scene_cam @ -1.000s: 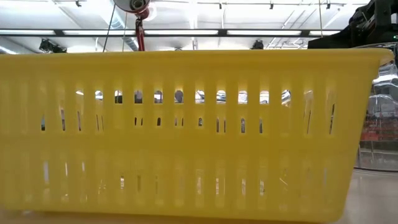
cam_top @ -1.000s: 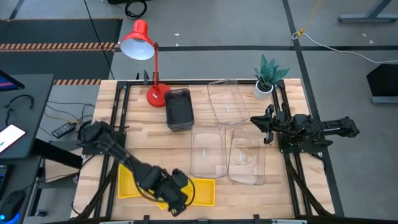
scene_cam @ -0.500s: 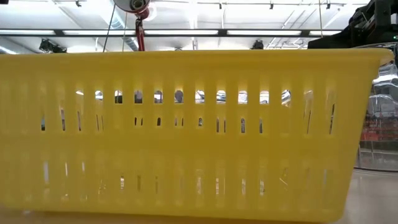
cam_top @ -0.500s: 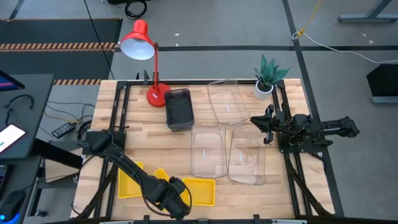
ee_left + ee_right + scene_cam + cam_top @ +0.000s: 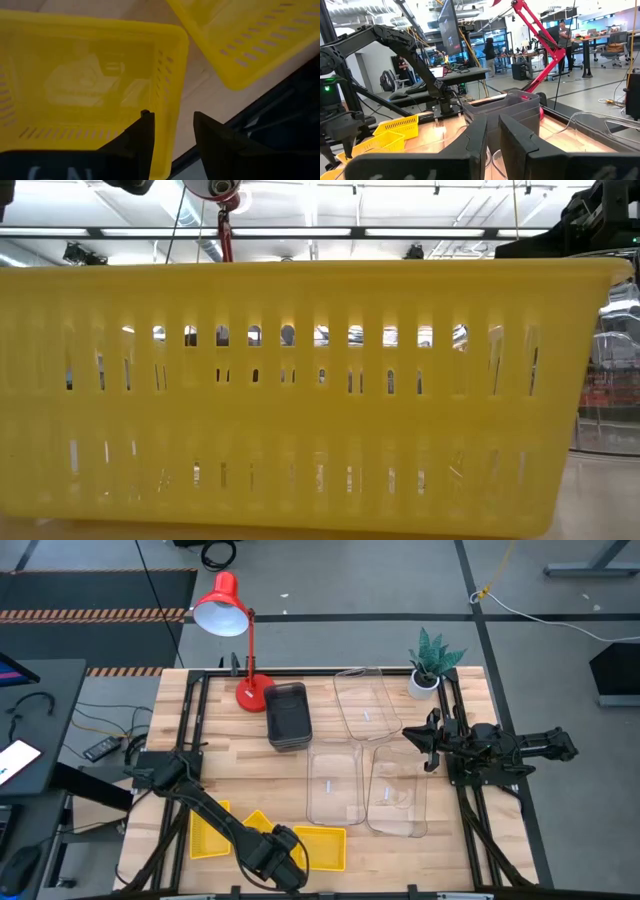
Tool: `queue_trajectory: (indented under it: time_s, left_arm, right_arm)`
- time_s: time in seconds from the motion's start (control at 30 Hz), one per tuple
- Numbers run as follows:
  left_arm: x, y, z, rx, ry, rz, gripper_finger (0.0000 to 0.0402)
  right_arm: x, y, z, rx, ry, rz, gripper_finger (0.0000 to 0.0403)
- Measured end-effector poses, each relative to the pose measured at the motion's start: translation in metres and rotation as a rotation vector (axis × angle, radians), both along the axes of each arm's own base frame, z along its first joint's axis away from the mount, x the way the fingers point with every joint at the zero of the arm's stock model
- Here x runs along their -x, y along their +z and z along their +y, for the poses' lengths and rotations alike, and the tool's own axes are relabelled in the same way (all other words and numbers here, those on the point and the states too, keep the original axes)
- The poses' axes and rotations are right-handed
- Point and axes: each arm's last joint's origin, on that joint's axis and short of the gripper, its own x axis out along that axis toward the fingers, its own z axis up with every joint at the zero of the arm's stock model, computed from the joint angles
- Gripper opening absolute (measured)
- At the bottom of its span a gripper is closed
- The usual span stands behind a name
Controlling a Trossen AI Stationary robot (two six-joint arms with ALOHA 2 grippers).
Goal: Stack baskets by color
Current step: Stack the middle yellow bin on top of the left yellow bin
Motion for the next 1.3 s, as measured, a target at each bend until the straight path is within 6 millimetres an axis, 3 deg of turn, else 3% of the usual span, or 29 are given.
queue_trajectory:
  time_s: [0.37, 0.67, 0.83, 1.0, 1.17, 1.3]
  left_arm:
    - [-0.006, -0.036, -0.004, -0.025, -0.041, 0.095, 0.0103]
    - [-0.006, -0.034, -0.001, -0.017, -0.122, 0.114, 0.001]
    - [0.001, -0.02, 0.005, -0.04, -0.165, 0.128, 0.0009]
    - [0.014, 0.01, 0.017, -0.097, -0.196, 0.116, 0.0005]
    - [0.031, 0.042, 0.029, -0.153, -0.187, 0.106, 0.0005]
    - [0.052, 0.054, 0.026, -0.156, -0.246, 0.183, 0.0006]
  right_arm:
    - [0.0, 0.0, 0.0, 0.0, 0.0, 0.0, 0.0054]
    - [0.0, 0.0, 0.0, 0.0, 0.0, 0.0, 0.0054]
    - [0.0, 0.0, 0.0, 0.0, 0.0, 0.0, 0.0054]
    - [0.0, 0.0, 0.0, 0.0, 0.0, 0.0, 0.0054]
    - [0.0, 0.0, 0.0, 0.0, 0.0, 0.0, 0.0054]
    - [0.0, 0.0, 0.0, 0.0, 0.0, 0.0, 0.0054]
